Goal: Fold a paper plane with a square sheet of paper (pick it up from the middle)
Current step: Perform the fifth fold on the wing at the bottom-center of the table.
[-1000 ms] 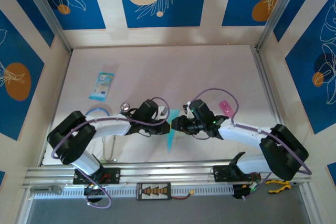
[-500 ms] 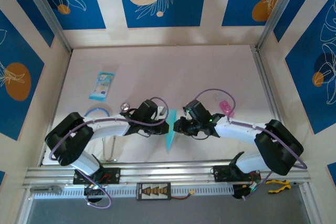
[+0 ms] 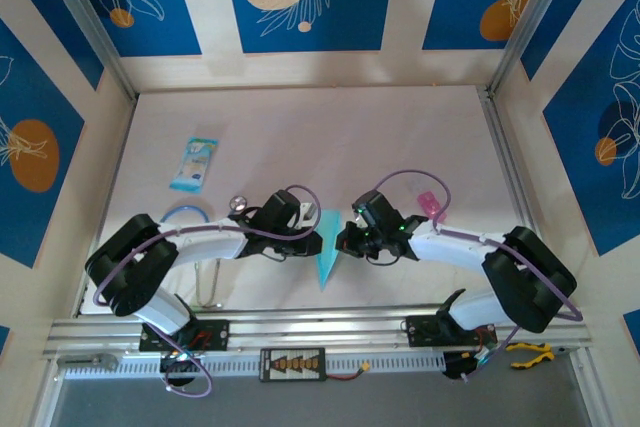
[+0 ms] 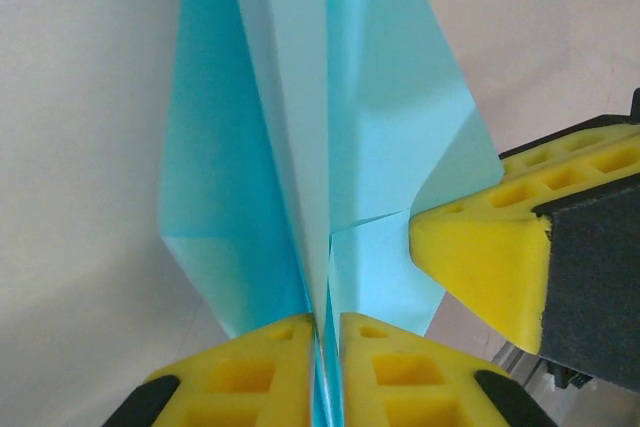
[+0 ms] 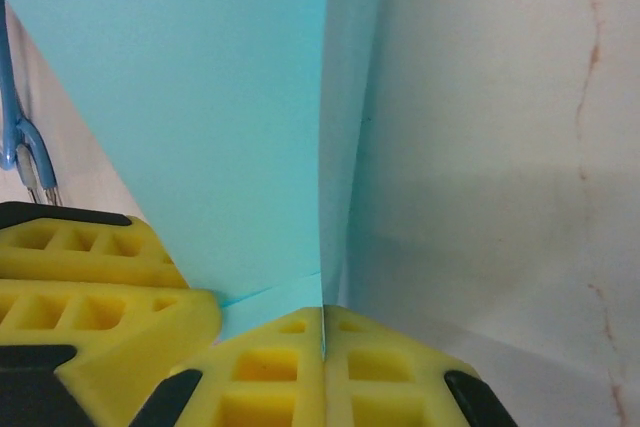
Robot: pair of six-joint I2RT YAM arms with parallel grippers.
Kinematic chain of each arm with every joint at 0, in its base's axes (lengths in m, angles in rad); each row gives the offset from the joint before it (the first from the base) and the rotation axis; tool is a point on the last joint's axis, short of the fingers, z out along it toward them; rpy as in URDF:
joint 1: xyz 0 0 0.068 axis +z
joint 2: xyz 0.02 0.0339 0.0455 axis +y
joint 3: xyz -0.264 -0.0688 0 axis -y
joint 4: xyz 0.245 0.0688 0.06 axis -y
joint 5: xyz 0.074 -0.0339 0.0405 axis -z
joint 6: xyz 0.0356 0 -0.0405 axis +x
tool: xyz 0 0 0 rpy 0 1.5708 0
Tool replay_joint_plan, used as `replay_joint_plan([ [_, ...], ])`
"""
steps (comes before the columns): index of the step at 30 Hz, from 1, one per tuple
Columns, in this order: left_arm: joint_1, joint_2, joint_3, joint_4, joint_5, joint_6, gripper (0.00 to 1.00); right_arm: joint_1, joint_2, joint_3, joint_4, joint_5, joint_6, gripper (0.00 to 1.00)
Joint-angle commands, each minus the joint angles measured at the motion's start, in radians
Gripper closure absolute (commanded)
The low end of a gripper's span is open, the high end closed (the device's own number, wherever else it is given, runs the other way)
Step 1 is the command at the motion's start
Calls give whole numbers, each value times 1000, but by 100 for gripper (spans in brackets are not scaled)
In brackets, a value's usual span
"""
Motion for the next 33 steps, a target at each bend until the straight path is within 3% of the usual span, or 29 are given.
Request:
replay_joint_plan([
  [1, -7, -4, 1, -38, -19, 31, 81, -4, 13, -5, 29, -27, 20, 100],
  [12, -6, 46, 5, -32, 3, 41, 72, -4, 82, -8, 85, -59, 50, 100],
  [33, -7, 12, 52, -113, -77, 127, 59, -4, 88, -9, 88, -59, 47, 100],
])
